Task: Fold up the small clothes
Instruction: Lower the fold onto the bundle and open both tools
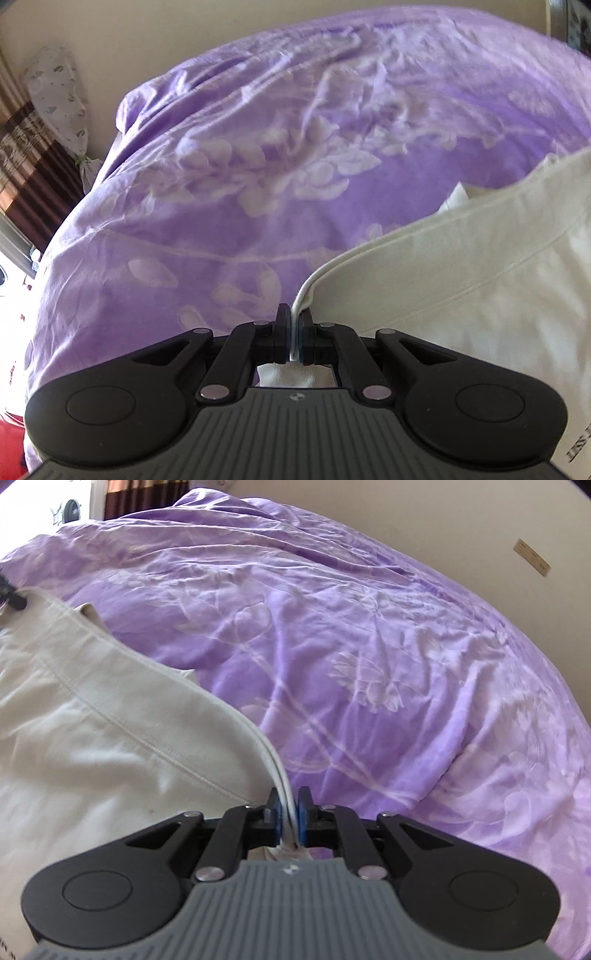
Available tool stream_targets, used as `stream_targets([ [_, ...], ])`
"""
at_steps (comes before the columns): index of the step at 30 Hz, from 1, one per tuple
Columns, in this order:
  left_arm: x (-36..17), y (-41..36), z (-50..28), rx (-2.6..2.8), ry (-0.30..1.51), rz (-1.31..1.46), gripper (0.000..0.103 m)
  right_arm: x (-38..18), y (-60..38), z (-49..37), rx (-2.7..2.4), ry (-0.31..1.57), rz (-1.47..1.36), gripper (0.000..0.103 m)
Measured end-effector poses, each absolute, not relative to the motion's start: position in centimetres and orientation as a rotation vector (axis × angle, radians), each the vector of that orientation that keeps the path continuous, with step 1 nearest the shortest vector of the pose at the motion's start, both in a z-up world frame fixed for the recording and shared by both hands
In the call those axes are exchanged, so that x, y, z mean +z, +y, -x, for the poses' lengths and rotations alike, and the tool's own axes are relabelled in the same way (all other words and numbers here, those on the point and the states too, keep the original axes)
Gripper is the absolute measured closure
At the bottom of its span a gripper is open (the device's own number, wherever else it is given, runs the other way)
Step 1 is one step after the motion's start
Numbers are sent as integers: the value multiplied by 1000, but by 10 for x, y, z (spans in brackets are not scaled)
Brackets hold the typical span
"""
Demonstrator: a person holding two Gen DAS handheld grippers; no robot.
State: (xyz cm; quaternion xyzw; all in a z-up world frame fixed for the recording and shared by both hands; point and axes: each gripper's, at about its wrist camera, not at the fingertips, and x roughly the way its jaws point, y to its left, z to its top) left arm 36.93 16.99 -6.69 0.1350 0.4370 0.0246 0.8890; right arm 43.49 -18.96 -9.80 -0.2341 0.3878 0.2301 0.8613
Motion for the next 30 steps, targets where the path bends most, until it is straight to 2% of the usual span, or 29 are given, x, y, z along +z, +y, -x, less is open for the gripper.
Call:
stream_targets([
  [4,-46,176,-363,43,819,-216,100,-89,-192,-431,457,804,458,103],
  [11,-58,172,-383,51,866,-213,99,-81,-201,-445,437,852,369,103],
  [13,-63,176,-385,58,884,-199,89,-88,-199,-446,438,858,375,101],
  [14,-63,178,-385,68,883,-185,86,-90,-199,-447,433,851,373,99],
  [15,-61,180,-382,69,876,-170,76,-90,-201,-447,430,844,360,96],
  [16,-58,182,-379,75,867,-164,69,-90,-202,-447,421,840,349,80],
  [17,-53,183,-377,91,858,-164,55,-89,-204,-446,398,835,347,57],
  [18,-47,183,-373,108,844,-164,49,-87,-205,-446,369,829,346,52],
  [23,-12,184,-343,122,842,-112,47,-61,-220,-434,336,833,250,52],
  [30,19,195,-264,66,877,98,47,-26,-240,-362,343,889,108,49],
])
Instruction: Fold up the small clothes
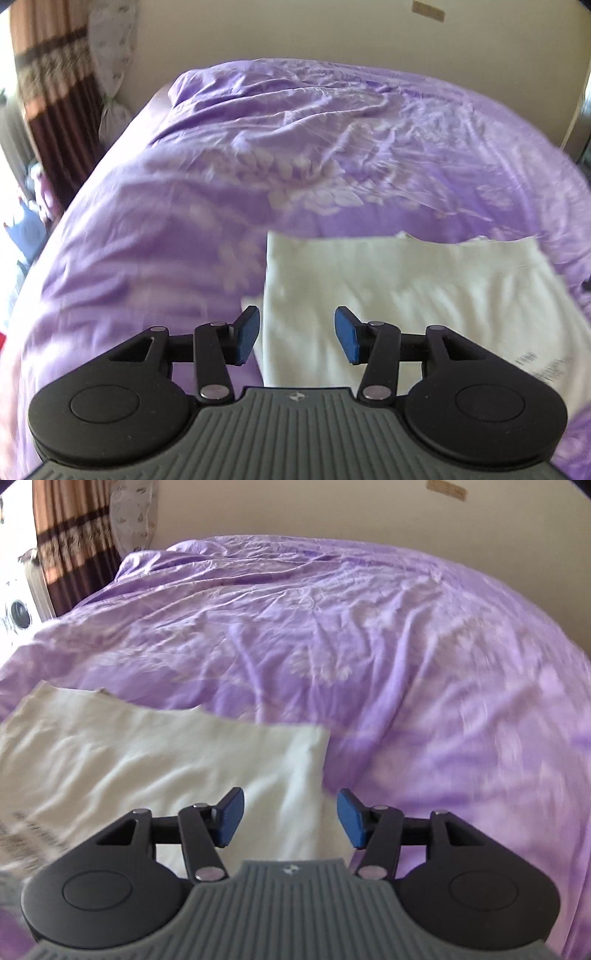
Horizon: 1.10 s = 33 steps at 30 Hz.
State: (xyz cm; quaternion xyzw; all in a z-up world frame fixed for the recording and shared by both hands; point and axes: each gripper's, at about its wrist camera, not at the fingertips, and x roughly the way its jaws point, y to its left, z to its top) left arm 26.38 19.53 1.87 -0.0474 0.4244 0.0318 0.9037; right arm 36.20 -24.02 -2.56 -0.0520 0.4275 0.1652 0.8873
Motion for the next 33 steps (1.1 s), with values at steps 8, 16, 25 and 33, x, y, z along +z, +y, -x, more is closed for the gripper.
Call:
stream_targets([
  [8,14,212,-175,128,893,294,44,-20,-276,-264,286,897,-89,49],
  [16,-23,232,-135,161,900,593,44,-48,-334,-204,170,921,-448,48],
  [25,-49,231,-132,145,835,709,84,-73,-353,-194,245,923,-710,69],
  [33,-25,212,-123,199,778,565,95,-65,-355,-180,180,817,-740,100],
])
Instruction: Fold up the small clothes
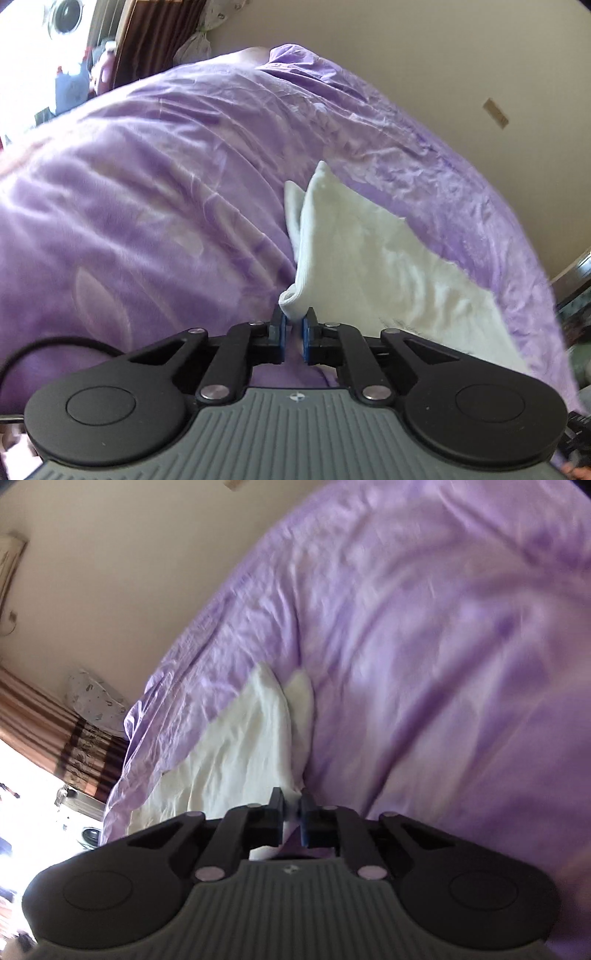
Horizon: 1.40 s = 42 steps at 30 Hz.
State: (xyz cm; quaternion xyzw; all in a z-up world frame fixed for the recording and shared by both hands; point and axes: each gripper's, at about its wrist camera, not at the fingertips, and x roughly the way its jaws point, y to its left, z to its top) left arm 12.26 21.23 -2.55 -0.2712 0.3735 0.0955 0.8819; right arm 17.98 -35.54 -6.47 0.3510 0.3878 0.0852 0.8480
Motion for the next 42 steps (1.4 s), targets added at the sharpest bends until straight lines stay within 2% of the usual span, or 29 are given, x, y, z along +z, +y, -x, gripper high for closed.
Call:
stream_targets([
  [2,-31,209,-129,224,817,511,95,-57,-350,-178,156,811,-645,101],
  [7,-60,209,-132,245,870,461,94,-85,-348,-185,85,910,-577,103],
  [10,-59,200,-133,257,880,392,86,-85,-344,-185,74,915,-527,103],
  [13,-56,198,-131,246,881,364,84,-84,-339,-185,65,917,-481,103],
  [16,-45,189,-127,254,867,309,75,-80,-332,-182,71,908,-436,99],
  [18,-33,182,-122,270,837,243,63,-74,-331,-178,76,893,-411,91],
  [20,-19,174,-119,293,794,180,56,-63,-328,-173,74,858,-366,74],
  [21,-13,170,-118,295,774,159,55,-57,-327,-170,73,838,-338,69],
  [22,-7,165,-119,282,756,144,55,-52,-326,-169,81,820,-318,61],
  [23,-3,161,-122,261,748,137,55,-47,-325,-169,96,808,-302,57],
  [27,3,138,-145,67,786,119,55,-36,-325,-188,175,822,-311,55],
  [29,0,120,-157,-36,816,85,62,-36,-327,-205,207,855,-341,54],
  [31,-6,100,-167,-118,840,27,62,-37,-325,-220,220,879,-351,54],
  [36,-33,45,-187,-210,896,-123,67,-46,-316,-241,219,876,-297,70],
  [40,-50,16,-193,-267,911,-171,68,-65,-314,-240,237,877,-324,71],
  [42,-61,3,-194,-249,947,-220,71,-72,-314,-237,216,880,-305,71],
])
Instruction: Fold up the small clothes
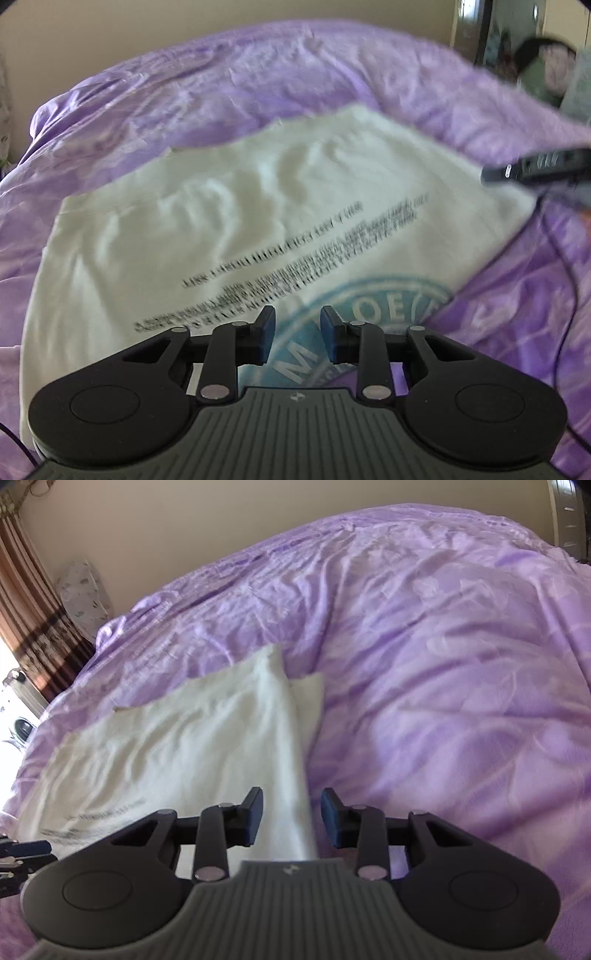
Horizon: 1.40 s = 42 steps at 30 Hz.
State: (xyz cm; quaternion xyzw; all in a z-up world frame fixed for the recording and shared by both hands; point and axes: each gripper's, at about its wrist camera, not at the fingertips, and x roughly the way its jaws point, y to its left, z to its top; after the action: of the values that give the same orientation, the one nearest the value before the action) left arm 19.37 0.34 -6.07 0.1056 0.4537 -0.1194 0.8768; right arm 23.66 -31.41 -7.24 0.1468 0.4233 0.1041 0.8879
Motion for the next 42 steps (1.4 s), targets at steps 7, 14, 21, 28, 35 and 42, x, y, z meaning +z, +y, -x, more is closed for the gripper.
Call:
stream_targets([
  [7,-87,-15,-192,-94,1023,-240,71,-80,-320,-234,223,865,-340,70],
  [14,-63,-28,-180,-46,960,-168,71,-83,-317,-234,220,863,-322,70],
  [21,-21,-21,-189,12,871,-37,71,-78,-321,-232,222,841,-352,64],
  [28,-7,-6,-228,-32,848,87,71,-68,-321,-254,268,908,-389,52],
  [35,-2,28,-289,-134,843,68,71,-68,-337,-293,306,982,-489,48],
  [42,-26,61,-338,-156,879,136,71,-102,-358,-339,346,1046,-722,50],
])
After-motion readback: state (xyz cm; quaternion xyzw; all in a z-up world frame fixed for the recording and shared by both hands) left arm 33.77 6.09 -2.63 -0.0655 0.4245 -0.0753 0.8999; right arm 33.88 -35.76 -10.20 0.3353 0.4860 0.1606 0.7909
